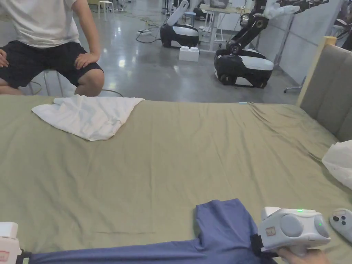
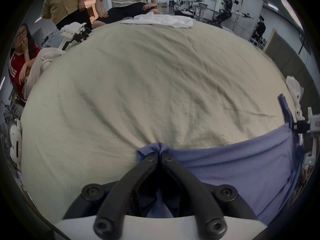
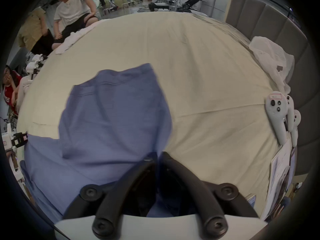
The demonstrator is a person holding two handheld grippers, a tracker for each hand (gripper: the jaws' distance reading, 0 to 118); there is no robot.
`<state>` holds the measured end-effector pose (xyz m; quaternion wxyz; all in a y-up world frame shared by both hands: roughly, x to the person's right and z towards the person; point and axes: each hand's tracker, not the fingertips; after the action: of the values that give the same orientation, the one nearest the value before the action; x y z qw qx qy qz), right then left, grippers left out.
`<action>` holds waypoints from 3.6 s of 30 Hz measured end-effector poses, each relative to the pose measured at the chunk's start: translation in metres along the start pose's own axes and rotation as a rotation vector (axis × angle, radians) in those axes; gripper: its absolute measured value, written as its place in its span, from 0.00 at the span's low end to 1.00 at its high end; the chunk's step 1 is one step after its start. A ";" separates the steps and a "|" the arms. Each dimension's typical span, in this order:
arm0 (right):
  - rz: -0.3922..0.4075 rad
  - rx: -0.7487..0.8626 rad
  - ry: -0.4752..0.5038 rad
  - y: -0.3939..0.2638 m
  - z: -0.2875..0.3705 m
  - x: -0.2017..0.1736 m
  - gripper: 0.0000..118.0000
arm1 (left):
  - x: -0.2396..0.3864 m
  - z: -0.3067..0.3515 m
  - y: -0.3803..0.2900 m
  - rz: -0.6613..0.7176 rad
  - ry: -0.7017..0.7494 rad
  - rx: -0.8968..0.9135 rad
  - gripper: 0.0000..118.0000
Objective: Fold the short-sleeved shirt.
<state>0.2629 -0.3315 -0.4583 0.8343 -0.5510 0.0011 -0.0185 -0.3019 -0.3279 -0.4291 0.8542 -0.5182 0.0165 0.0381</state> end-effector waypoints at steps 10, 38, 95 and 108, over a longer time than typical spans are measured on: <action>0.051 0.265 0.123 -0.150 0.148 0.023 0.00 | -0.054 0.164 -0.146 -0.035 -0.189 0.211 0.00; 0.094 0.765 0.197 -0.267 0.251 -0.096 0.01 | -0.011 0.308 -0.250 -0.004 -0.111 0.846 0.12; -0.225 0.626 0.269 -0.347 0.234 -0.024 0.00 | 0.156 0.079 -0.176 0.139 -0.557 0.197 0.66; -0.212 0.605 0.261 -0.348 0.236 -0.031 0.00 | 0.158 0.037 -0.204 0.189 -0.598 0.099 0.01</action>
<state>0.2271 -0.2502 -0.0462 0.9462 -0.2686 0.0449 -0.1748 -0.1277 -0.3810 -0.2419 0.8380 -0.4382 -0.1854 0.2671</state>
